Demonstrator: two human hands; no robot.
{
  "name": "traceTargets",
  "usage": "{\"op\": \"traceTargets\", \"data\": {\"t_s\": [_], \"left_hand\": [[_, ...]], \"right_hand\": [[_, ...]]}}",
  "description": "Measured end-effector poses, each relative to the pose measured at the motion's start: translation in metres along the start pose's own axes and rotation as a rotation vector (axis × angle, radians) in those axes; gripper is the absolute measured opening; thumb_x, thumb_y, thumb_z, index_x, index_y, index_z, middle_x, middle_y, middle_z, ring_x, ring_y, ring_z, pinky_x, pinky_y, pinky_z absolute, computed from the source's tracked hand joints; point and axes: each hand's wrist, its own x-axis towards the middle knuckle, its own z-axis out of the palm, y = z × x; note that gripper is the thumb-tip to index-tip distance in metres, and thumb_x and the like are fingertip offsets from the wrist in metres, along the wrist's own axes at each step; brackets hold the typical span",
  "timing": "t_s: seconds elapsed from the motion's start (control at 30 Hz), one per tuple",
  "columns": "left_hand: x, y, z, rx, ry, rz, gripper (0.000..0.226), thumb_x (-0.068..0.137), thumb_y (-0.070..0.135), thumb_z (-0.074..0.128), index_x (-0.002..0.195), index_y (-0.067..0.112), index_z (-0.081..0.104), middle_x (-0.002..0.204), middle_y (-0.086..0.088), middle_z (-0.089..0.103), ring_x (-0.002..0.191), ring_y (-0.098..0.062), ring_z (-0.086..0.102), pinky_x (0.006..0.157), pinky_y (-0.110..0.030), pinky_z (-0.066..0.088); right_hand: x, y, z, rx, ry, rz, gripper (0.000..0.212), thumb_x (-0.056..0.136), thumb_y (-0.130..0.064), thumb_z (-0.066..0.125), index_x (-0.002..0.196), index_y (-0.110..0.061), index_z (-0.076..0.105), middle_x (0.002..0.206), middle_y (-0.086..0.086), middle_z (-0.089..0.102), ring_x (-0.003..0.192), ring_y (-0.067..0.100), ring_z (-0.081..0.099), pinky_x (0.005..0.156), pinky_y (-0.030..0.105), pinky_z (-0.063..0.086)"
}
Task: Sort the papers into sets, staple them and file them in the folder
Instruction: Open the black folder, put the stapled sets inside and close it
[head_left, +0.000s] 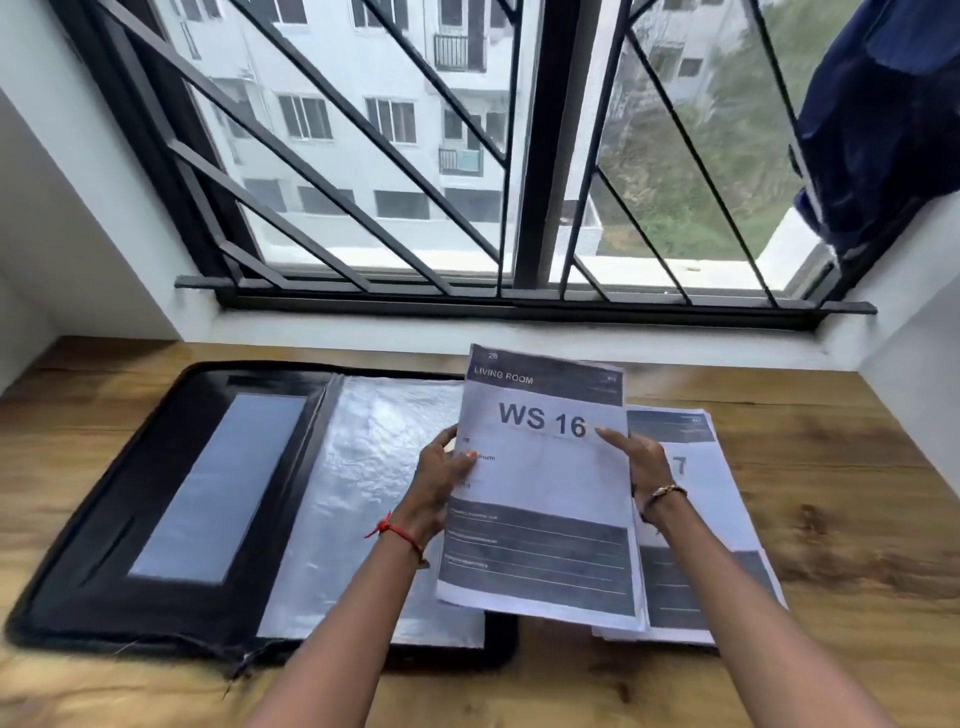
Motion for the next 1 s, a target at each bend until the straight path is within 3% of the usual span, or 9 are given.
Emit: {"op": "traceTargets", "data": {"t_s": [0.07, 0.17, 0.3, 0.4, 0.53, 0.63, 0.73, 0.87, 1.0], "left_hand": [[0.001, 0.014, -0.023, 0.001, 0.033, -0.022, 0.045, 0.086, -0.014, 0.049, 0.128, 0.002, 0.044, 0.094, -0.019, 0.064, 0.062, -0.022, 0.069, 0.057, -0.037, 0.059], [0.000, 0.031, -0.053, 0.034, 0.056, -0.056, 0.042, 0.087, -0.015, 0.046, 0.124, 0.004, 0.046, 0.090, -0.018, 0.063, 0.056, -0.021, 0.067, 0.050, -0.033, 0.057], [0.000, 0.045, -0.094, 0.124, -0.014, -0.111, 0.053, 0.084, -0.018, 0.047, 0.132, 0.004, 0.042, 0.095, -0.019, 0.064, 0.068, -0.024, 0.067, 0.056, -0.033, 0.058], [-0.001, 0.053, -0.113, 0.205, -0.050, -0.137, 0.063, 0.085, -0.020, 0.044, 0.136, 0.015, 0.038, 0.095, -0.012, 0.064, 0.074, -0.020, 0.064, 0.057, -0.027, 0.057], [0.001, 0.060, -0.128, 0.292, -0.075, -0.139, 0.067, 0.085, -0.022, 0.040, 0.138, 0.019, 0.033, 0.099, -0.009, 0.062, 0.078, -0.017, 0.062, 0.058, -0.024, 0.054], [0.005, 0.066, -0.137, 0.317, -0.050, -0.125, 0.064, 0.083, -0.023, 0.038, 0.133, 0.017, 0.035, 0.103, -0.012, 0.062, 0.084, -0.022, 0.060, 0.063, -0.028, 0.055], [0.010, 0.068, -0.142, 0.311, -0.029, -0.118, 0.066, 0.082, -0.024, 0.040, 0.137, 0.012, 0.034, 0.112, -0.020, 0.059, 0.090, -0.028, 0.059, 0.072, -0.035, 0.053], [0.013, 0.068, -0.138, 0.310, -0.022, -0.124, 0.066, 0.083, -0.023, 0.040, 0.139, 0.012, 0.031, 0.116, -0.024, 0.057, 0.078, -0.020, 0.059, 0.061, -0.028, 0.052], [0.021, 0.066, -0.131, 0.363, -0.010, -0.128, 0.056, 0.084, -0.022, 0.038, 0.134, 0.005, 0.036, 0.115, -0.017, 0.057, 0.080, -0.015, 0.057, 0.059, -0.021, 0.050]], "right_hand": [[-0.005, 0.003, 0.021, 0.033, -0.104, 0.045, 0.026, 0.068, -0.016, 0.077, 0.091, -0.010, 0.068, 0.099, 0.012, 0.068, 0.083, 0.025, 0.065, 0.071, 0.033, 0.056], [-0.015, 0.005, 0.053, -0.040, -0.174, 0.038, 0.058, 0.049, -0.020, 0.082, 0.101, -0.002, 0.066, 0.097, 0.012, 0.068, 0.077, 0.020, 0.066, 0.063, 0.024, 0.056], [-0.022, 0.014, 0.097, -0.150, -0.142, 0.000, 0.038, 0.069, 0.015, 0.068, 0.105, 0.004, 0.062, 0.102, 0.017, 0.065, 0.062, 0.010, 0.064, 0.056, 0.016, 0.052], [-0.026, 0.020, 0.122, -0.159, -0.097, 0.018, 0.038, 0.067, 0.018, 0.067, 0.103, 0.005, 0.063, 0.105, 0.026, 0.065, 0.072, 0.025, 0.060, 0.064, 0.029, 0.053], [-0.031, 0.021, 0.145, -0.096, -0.067, 0.054, 0.047, 0.065, 0.017, 0.068, 0.110, 0.008, 0.060, 0.105, 0.024, 0.065, 0.081, 0.029, 0.060, 0.079, 0.043, 0.052], [-0.036, 0.017, 0.151, -0.060, -0.048, 0.073, 0.039, 0.068, 0.008, 0.072, 0.106, 0.010, 0.063, 0.102, 0.019, 0.066, 0.072, 0.027, 0.062, 0.064, 0.029, 0.057], [-0.040, 0.013, 0.152, -0.056, -0.046, 0.076, 0.032, 0.071, 0.003, 0.072, 0.101, 0.009, 0.065, 0.097, 0.014, 0.066, 0.066, 0.020, 0.062, 0.051, 0.016, 0.053], [-0.028, 0.019, 0.155, -0.194, -0.110, 0.101, 0.037, 0.072, 0.001, 0.073, 0.108, -0.001, 0.064, 0.103, 0.008, 0.066, 0.083, 0.021, 0.062, 0.061, 0.015, 0.050], [-0.012, 0.022, 0.156, -0.258, -0.106, 0.134, 0.038, 0.069, 0.007, 0.072, 0.105, -0.001, 0.063, 0.109, 0.018, 0.066, 0.091, 0.029, 0.063, 0.088, 0.039, 0.051]]}}
